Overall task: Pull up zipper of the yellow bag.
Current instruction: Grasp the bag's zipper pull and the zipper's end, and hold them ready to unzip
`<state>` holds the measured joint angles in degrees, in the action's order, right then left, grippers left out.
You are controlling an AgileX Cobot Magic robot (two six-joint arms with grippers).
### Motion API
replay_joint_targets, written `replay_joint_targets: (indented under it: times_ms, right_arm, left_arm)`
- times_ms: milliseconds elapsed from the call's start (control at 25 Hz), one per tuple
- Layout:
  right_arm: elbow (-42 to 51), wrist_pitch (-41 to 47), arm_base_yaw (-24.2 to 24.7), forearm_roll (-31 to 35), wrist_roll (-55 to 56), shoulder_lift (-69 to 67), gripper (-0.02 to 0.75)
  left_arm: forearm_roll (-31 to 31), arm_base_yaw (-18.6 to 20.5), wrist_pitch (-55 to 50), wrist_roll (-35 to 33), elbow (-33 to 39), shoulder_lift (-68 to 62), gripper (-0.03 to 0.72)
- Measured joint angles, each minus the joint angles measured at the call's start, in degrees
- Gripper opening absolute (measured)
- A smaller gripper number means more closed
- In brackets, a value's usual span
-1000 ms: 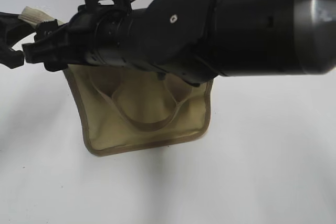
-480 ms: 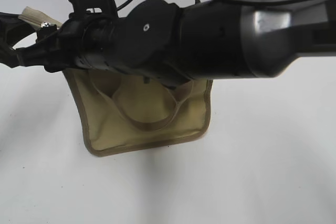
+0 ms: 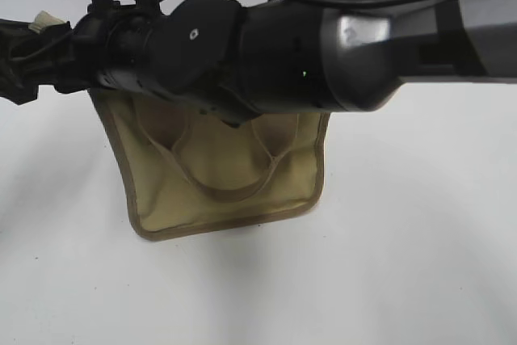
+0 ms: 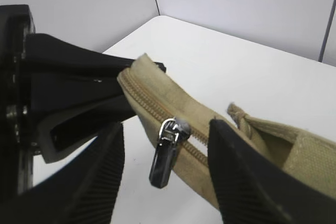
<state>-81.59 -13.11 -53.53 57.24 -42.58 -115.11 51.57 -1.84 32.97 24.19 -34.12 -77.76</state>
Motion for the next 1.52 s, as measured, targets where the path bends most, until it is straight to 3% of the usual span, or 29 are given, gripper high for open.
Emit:
replay_joint_targets:
  times_ms: [200, 480, 600, 1160, 1520]
  right_arm:
    - [-0.3, -0.1, 0.0, 0.2, -1.2, -1.0, 0.384]
    - [-0.3, 1.9, 0.0, 0.2, -2.0, -1.1, 0.262]
    - [-0.3, 3.8, 0.0, 0.2, -2.0, -0.5, 0.249]
    - [-0.3, 8.7, 1.6, 0.3, 2.4, 0.4, 0.253]
    - [-0.3, 17.8, 3.9, -0.1, 4.1, 2.0, 0.370]
  left_arm:
    - [0.1, 0.0, 0.0, 0.0, 0.0, 0.0, 0.008]
    - [0.1, 0.0, 0.0, 0.0, 0.0, 0.0, 0.008]
    - [0.1, 0.0, -0.1, 0.0, 0.0, 0.0, 0.008]
    - [0.4, 0.0, -0.4, 0.0, 0.0, 0.0, 0.008]
    - [0.4, 0.0, -0.4, 0.0, 0.0, 0.0, 0.008]
